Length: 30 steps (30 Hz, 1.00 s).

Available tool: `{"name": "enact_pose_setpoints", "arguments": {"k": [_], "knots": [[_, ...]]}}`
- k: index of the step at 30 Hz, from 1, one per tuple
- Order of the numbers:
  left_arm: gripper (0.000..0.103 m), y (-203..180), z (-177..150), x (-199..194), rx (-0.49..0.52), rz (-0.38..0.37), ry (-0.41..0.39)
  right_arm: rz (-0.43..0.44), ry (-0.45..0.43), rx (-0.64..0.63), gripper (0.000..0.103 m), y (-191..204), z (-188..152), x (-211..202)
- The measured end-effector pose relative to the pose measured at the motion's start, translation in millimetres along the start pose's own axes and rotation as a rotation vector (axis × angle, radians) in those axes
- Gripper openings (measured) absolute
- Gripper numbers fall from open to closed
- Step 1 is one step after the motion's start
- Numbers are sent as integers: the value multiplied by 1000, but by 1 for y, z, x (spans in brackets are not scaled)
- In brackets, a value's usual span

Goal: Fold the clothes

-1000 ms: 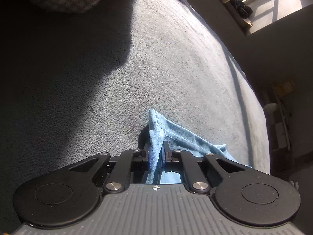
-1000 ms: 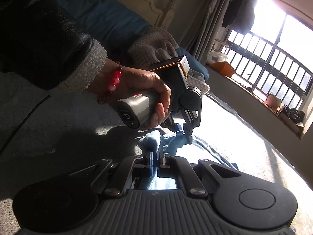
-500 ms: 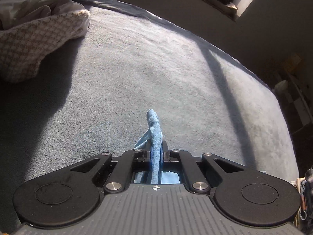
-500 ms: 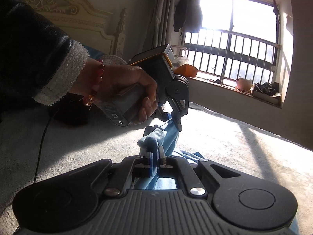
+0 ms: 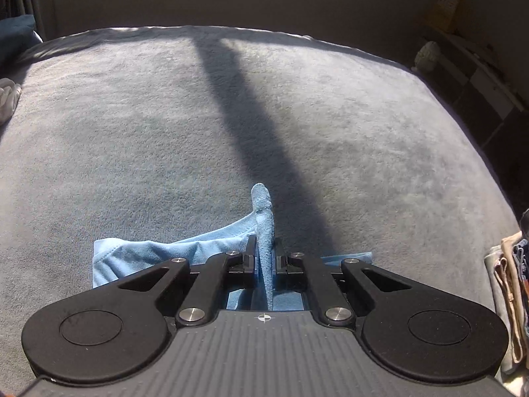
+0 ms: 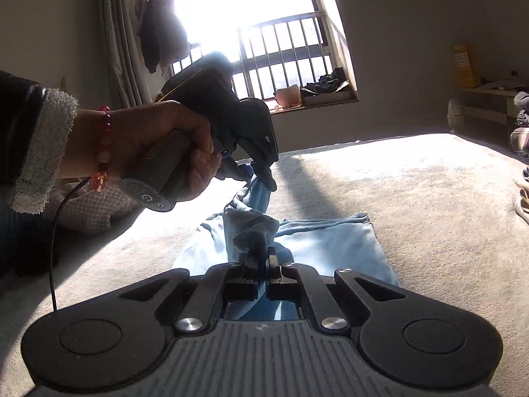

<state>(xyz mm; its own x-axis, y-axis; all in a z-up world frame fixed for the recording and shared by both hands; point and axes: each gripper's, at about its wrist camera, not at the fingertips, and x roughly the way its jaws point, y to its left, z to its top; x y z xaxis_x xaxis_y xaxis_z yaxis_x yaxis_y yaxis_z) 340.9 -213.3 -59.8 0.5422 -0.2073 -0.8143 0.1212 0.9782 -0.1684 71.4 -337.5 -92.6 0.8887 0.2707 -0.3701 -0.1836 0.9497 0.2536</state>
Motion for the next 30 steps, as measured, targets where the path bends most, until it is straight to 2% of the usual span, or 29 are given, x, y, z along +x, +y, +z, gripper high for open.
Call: {"name": "enact_pose_setpoints", "arguments": {"k": [5,8,9,10,11,17,21,23,26,30], "knots": [[4,-51,-13,25,89,-4,23,-79,29,128,3,-44,-16,-11],[10,-64,-22,37,146,1,83,-86,68,246,3,-63,-23,-7],[16,-66,-25,40,161,6,107,-83,82,291,3,-69,-26,-6],[28,-66,-27,40,160,0,118,-81,95,336,3,-75,-30,-4],[30,-63,-28,36,148,-14,120,-75,101,379,3,-80,-32,-3],[39,-19,-19,-23,65,-138,33,-50,107,565,3,-97,-41,2],[43,25,-35,-78,117,-148,43,-24,105,650,3,-102,-42,-1],[43,48,-58,-103,217,-121,79,-9,111,692,3,-106,-43,0],[44,80,-102,-124,275,-118,172,19,137,792,3,-116,-47,4],[45,104,-155,-123,228,-183,218,34,165,899,3,-127,-54,11]]}}
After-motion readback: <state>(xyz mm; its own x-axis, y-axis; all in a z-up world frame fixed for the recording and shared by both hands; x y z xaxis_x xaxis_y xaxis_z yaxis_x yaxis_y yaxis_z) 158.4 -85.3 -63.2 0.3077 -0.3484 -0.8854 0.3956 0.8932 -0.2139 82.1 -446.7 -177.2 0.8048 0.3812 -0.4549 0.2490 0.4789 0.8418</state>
